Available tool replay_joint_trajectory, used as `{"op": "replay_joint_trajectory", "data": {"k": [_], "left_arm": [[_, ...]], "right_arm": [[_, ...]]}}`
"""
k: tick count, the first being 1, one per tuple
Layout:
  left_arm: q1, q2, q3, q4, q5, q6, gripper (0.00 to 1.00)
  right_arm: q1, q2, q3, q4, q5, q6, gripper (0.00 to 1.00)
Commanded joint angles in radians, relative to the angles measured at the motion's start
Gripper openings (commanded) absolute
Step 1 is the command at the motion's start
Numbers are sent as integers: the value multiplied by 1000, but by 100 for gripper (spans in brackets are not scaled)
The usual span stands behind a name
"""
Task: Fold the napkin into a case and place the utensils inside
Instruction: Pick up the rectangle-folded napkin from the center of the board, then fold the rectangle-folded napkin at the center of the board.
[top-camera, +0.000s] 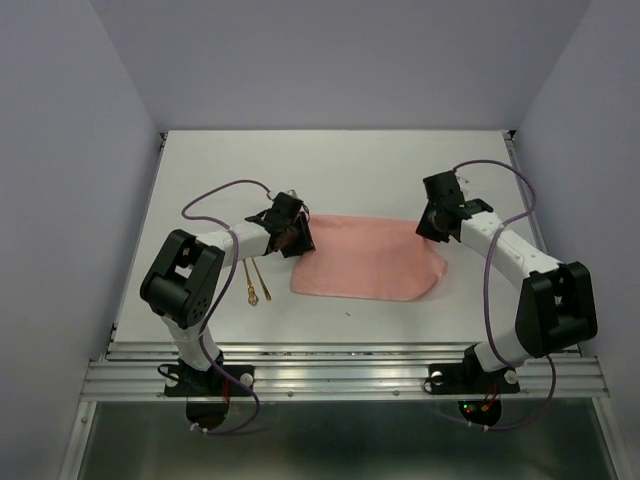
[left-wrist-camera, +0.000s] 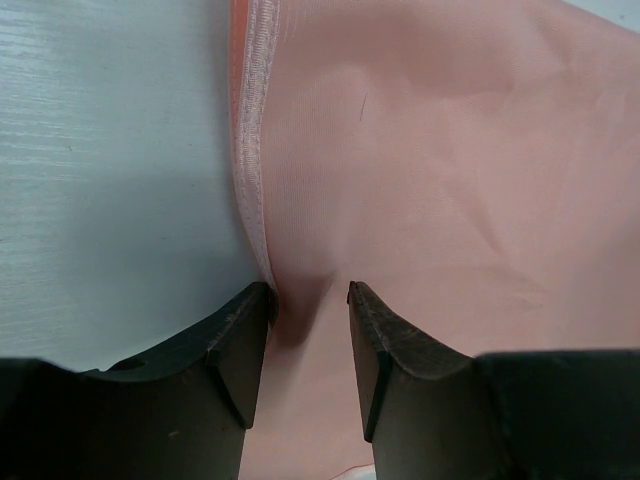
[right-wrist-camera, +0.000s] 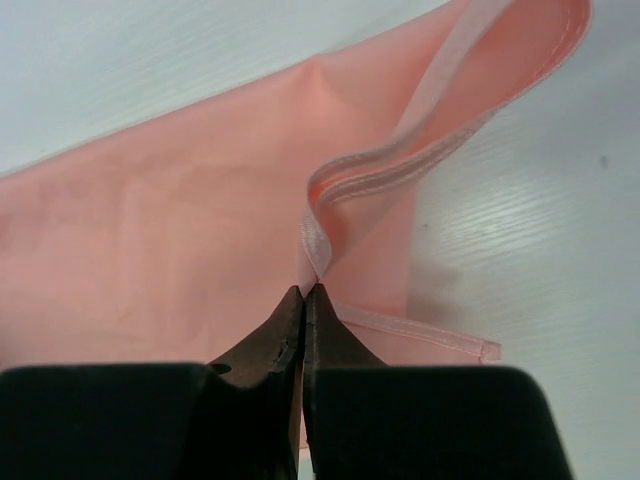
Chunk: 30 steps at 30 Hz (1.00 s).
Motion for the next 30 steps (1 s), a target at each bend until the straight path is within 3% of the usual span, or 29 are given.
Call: {"op": "replay_joint_trajectory", "data": {"k": [1, 13, 23, 30], "left_arm": [[-11, 25, -4, -53, 11, -4, 49], [-11, 34, -10, -33, 26, -15, 49], [-11, 51, -33, 24, 109, -27, 49], [-10, 57, -35, 26, 137, -16, 49]], "right_arm": [[94, 34, 80, -31, -9, 68, 1], [376, 281, 298, -8, -9, 154, 1], [458, 462, 454, -9, -27, 166, 1], [479, 497, 499, 6, -56, 174, 1]]}}
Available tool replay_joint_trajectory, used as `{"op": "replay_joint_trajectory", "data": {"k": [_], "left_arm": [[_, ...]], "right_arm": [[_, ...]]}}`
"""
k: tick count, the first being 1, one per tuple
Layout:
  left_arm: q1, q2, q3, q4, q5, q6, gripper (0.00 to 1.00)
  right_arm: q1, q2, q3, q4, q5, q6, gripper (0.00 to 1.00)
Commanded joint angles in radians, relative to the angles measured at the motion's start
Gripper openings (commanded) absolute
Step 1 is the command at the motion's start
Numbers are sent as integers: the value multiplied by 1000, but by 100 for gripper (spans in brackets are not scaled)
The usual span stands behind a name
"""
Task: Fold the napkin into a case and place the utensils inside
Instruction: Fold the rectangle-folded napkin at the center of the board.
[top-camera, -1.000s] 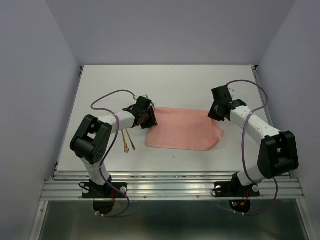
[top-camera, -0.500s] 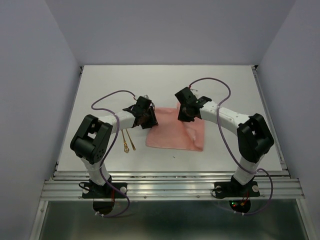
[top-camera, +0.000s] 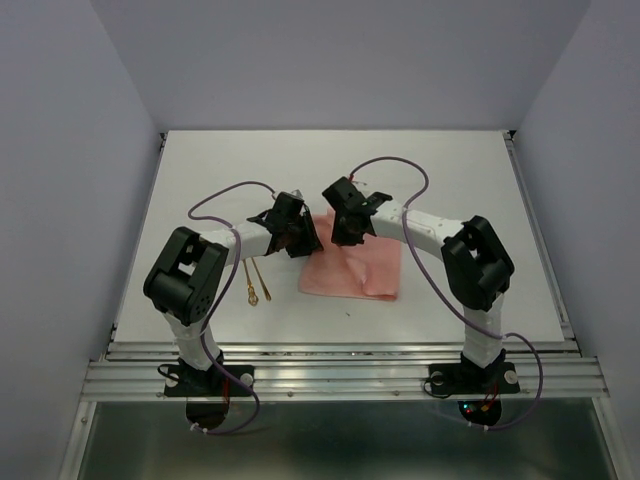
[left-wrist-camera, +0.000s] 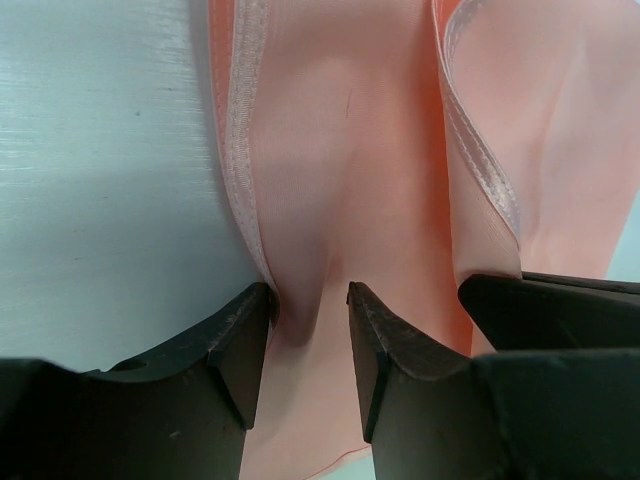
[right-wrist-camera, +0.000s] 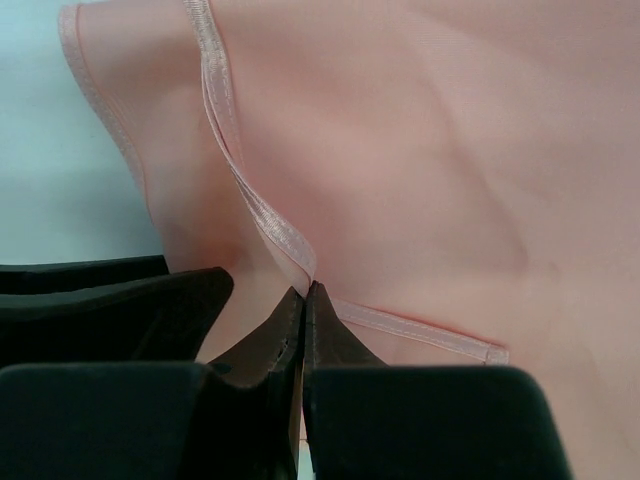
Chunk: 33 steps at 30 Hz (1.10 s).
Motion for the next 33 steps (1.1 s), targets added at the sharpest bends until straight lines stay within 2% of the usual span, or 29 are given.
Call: {"op": "replay_joint_trajectory", "data": {"k": [1, 16, 33], "left_arm": [[-9, 32, -35, -40, 35, 10, 49], [-11, 26, -61, -34, 29, 3, 48], [-61, 32, -63, -5, 58, -37, 46]], "right_arm": [[26, 24, 73, 27, -21, 20, 1], [46, 88, 127, 23, -39, 61, 1], [46, 4, 70, 4, 39, 98, 1]]}}
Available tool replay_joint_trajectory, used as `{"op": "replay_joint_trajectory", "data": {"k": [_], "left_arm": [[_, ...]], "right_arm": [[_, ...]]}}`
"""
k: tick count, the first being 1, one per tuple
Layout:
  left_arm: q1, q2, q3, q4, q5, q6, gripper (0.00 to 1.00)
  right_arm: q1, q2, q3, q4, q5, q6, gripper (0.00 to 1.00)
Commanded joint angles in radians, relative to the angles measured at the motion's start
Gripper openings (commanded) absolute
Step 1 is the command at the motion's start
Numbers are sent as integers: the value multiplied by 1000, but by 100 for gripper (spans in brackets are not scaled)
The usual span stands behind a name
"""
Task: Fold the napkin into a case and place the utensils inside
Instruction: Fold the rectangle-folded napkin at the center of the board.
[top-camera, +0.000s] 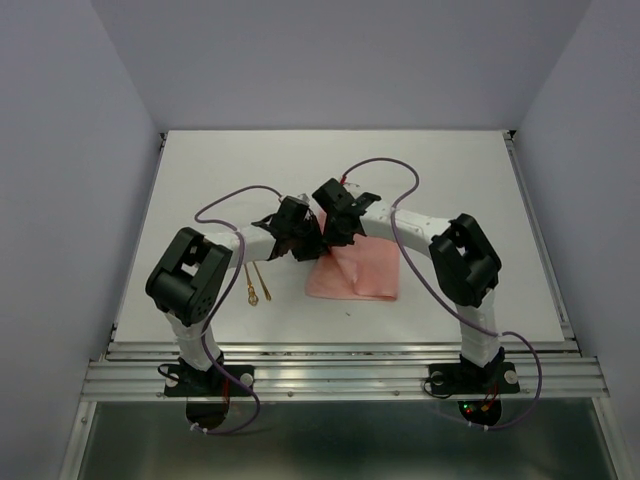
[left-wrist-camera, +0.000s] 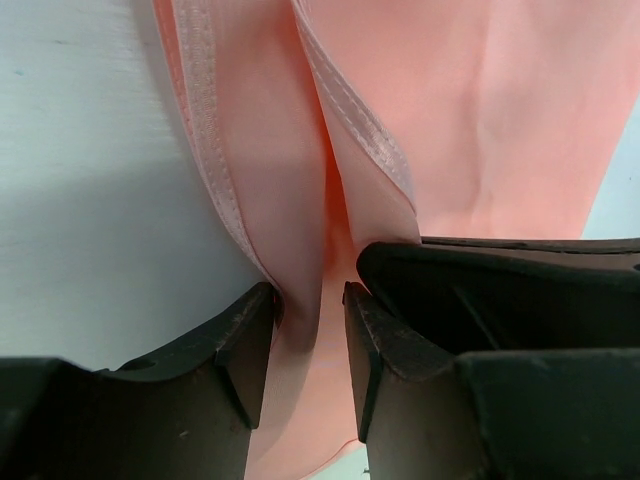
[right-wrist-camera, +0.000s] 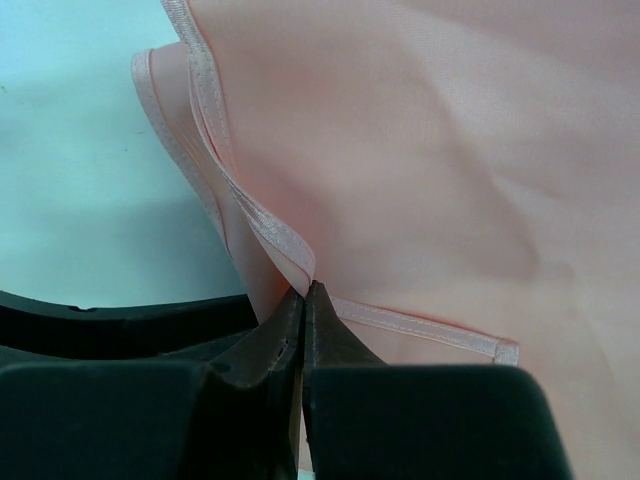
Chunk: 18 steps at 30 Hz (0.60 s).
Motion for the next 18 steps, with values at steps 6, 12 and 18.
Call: {"op": "replay_joint_trajectory", "data": {"k": [6, 12, 18], "left_arm": [[-51, 30, -27, -68, 7, -31, 45], [-74, 10, 1, -71, 1, -48, 45], [-74, -57, 42, -193, -86, -6, 46]], "right_arm": [[-6, -140, -77, 6, 75, 52, 1], [-6, -189, -120, 4, 81, 61, 1], [-6, -210, -139, 6, 87, 66, 1]]}}
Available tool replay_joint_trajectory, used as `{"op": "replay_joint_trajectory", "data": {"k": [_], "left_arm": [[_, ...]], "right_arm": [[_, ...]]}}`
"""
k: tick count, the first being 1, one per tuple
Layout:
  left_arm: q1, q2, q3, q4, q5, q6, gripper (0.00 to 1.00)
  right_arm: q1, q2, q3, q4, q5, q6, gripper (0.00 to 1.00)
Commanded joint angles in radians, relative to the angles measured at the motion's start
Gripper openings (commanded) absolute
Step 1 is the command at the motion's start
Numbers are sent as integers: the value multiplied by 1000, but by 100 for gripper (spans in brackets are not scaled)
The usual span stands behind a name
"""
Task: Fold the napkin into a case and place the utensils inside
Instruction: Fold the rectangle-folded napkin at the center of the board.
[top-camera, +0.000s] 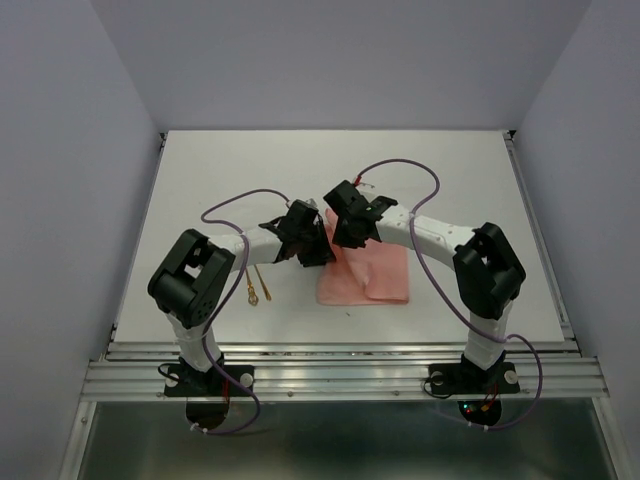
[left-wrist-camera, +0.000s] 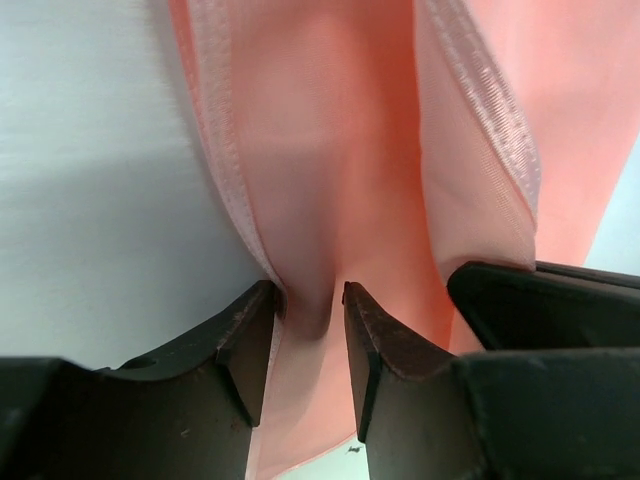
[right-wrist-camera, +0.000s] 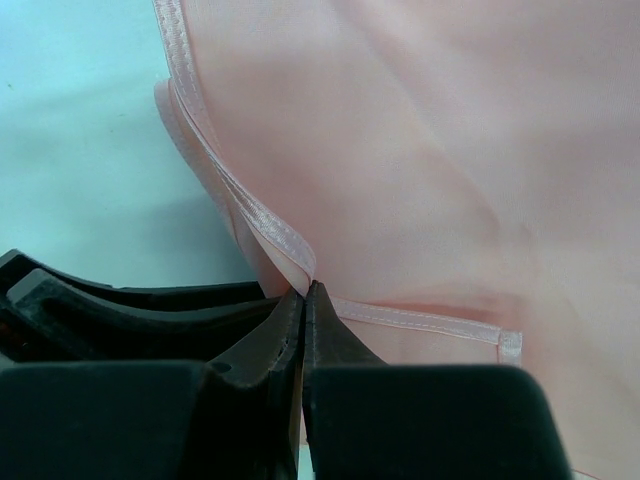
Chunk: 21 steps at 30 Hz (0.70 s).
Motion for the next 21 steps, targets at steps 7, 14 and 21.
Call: {"op": "replay_joint_trajectory", "data": {"k": [7, 14, 21], "left_arm": [[-9, -122, 34, -237, -203, 36, 46], [-3, -62, 43, -273, -299, 30, 24], [-5, -21, 36, -222, -242, 40, 0]], "right_arm": [[-4, -43, -9, 11, 33, 22, 1], [-4, -45, -9, 28, 13, 8, 1], [-4, -31, -21, 52, -19, -4, 1]]}}
